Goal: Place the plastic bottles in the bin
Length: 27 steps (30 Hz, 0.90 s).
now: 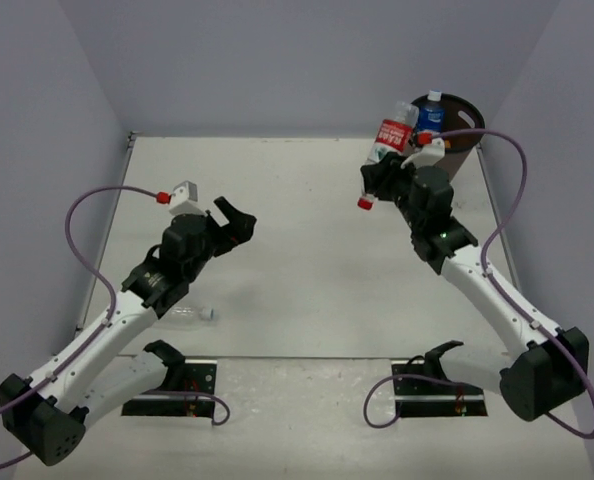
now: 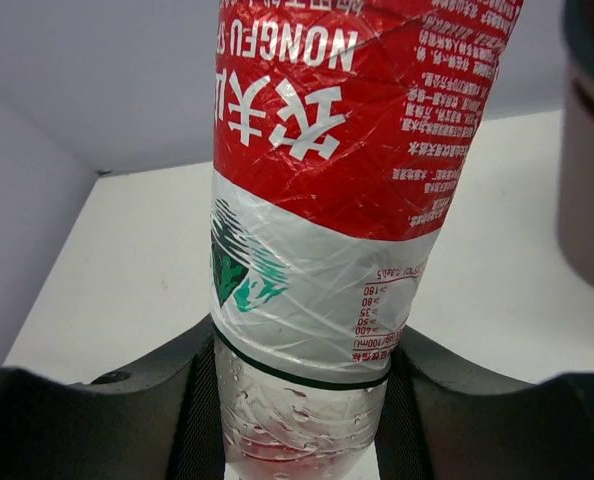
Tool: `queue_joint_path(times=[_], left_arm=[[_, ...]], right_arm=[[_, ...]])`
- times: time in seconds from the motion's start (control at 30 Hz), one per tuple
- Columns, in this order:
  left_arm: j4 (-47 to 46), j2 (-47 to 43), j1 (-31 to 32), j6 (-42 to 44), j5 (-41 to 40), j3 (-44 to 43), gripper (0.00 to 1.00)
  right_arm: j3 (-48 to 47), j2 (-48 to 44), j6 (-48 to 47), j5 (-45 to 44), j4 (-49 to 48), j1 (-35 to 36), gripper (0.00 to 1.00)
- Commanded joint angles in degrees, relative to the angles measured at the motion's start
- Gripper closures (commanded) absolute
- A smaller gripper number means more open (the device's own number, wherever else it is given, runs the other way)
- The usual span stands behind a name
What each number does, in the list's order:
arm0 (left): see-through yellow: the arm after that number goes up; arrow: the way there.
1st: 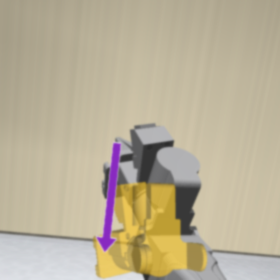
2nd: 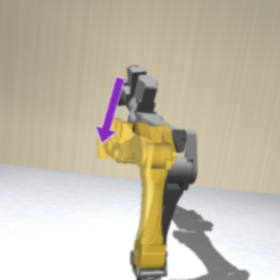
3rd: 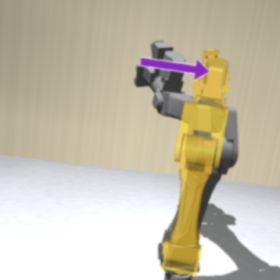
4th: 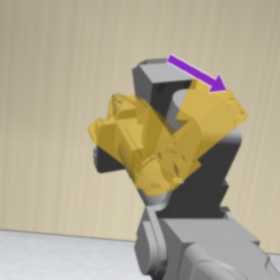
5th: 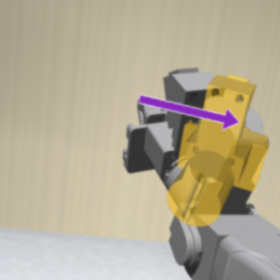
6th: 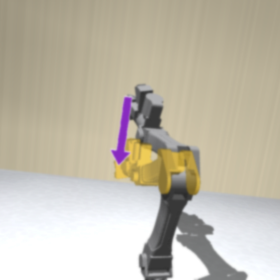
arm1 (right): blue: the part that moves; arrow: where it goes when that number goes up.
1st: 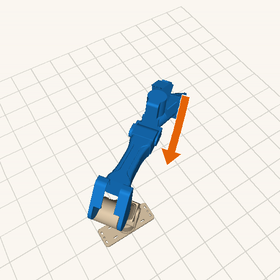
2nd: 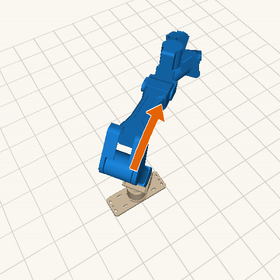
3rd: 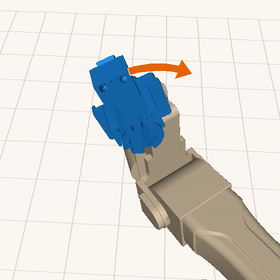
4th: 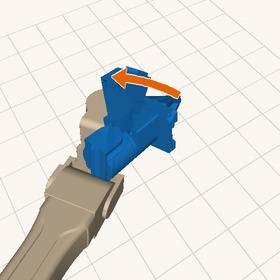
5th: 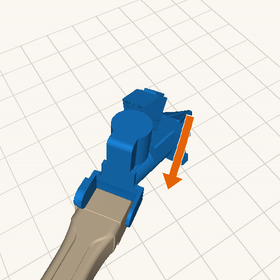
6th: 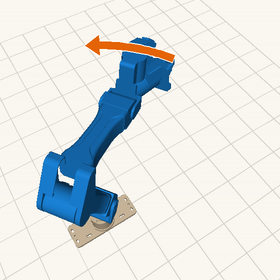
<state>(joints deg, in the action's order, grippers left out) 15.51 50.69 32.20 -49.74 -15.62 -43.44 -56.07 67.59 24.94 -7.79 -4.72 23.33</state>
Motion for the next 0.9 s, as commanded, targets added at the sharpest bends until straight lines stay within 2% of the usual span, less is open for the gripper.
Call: queue_joint_path(times=[0.0, 0.2, 0.27, 0.3, 0.43, 0.57, 0.73, 0.8, 0.87], left_arm=[[11.3, -3.3, -0.4, -6.3, -9.6, 4.7, 0.0], [21.0, -6.2, -1.2, -11.0, -16.1, 6.0, 0.0], [22.2, -7.2, -1.9, -11.1, -16.3, 6.3, 0.0], [22.6, -7.9, -2.5, -11.0, -15.7, 6.5, 0.0], [25.0, -9.3, -4.2, -11.2, -14.9, 6.0, 0.0], [26.3, -9.0, -5.2, -10.9, -12.6, 5.1, 0.0], [27.7, -7.0, -5.2, -11.0, -9.2, 4.2, 0.0], [28.9, -6.1, -5.3, -10.9, -8.8, 3.5, 0.0], [29.3, -5.9, -5.4, -11.2, -8.0, 3.5, 0.0]], right_arm=[[-17.7, 10.8, -3.7, 2.7, 2.1, -10.3, 0.8], [-44.2, 28.6, -7.9, -4.4, 8.5, -16.6, 0.76], [-49.3, 33.4, -7.5, -6.9, 9.3, -17.8, 0.74], [-54.1, 36.2, -7.3, -11.1, 9.5, -18.9, 0.74], [-62.3, 43.9, -7.9, -16.7, 10.3, -20.7, 0.73], [-62.0, 45.9, -10.6, -21.4, 9.5, -21.2, 0.68], [-50.9, 42.1, -16.1, -22.1, -1.7, -21.3, 0.61], [-46.8, 40.9, -17.6, -22.6, -4.0, -21.3, 0.54], [-43.8, 39.3, -19.0, -23.5, -6.9, -21.3, 0.42]])
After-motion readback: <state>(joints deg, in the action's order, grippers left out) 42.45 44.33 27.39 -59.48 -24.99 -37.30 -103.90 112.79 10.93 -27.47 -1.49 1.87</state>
